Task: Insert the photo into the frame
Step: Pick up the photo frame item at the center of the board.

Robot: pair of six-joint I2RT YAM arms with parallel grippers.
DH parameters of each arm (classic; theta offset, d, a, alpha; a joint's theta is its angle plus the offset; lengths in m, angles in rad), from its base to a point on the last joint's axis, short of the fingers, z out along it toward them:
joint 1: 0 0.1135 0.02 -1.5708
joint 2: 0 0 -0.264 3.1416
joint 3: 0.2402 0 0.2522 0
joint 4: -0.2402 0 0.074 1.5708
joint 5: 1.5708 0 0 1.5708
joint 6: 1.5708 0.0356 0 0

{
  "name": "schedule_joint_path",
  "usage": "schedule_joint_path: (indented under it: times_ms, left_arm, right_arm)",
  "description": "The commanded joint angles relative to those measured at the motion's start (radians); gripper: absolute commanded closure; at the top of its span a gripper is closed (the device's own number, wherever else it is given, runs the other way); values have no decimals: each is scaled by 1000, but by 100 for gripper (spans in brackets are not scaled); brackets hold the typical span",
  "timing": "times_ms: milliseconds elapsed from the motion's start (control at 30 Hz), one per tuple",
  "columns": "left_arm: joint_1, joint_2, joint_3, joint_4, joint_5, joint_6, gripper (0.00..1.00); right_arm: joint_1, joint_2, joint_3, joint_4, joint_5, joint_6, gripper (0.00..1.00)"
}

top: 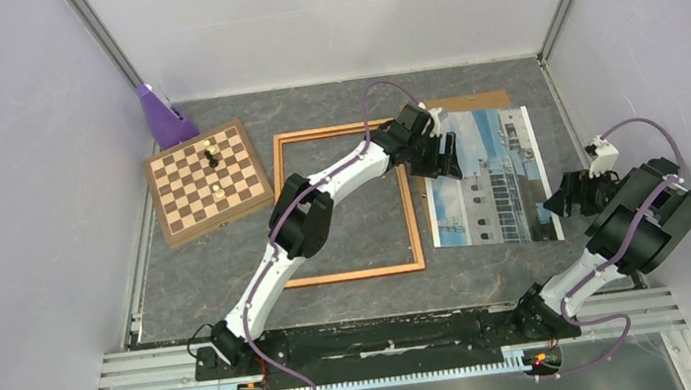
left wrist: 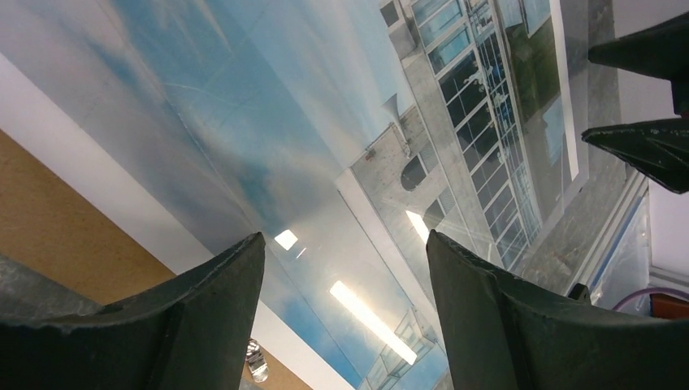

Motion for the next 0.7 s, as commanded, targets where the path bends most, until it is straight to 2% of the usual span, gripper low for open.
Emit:
schedule_joint_path:
  times_ms: [0, 300, 667]
  left_arm:
    - [-20, 51, -11, -18, 40, 7, 20]
    - [-40, 54, -20, -18, 54, 15, 21]
    - [-41, 51, -44, -23, 44, 33, 21]
  right_arm:
    - [22, 111, -10, -64, 31, 23, 8]
    - [32, 200, 50, -122, -22, 16, 11]
    - [16, 173, 71, -241, -113, -12, 16]
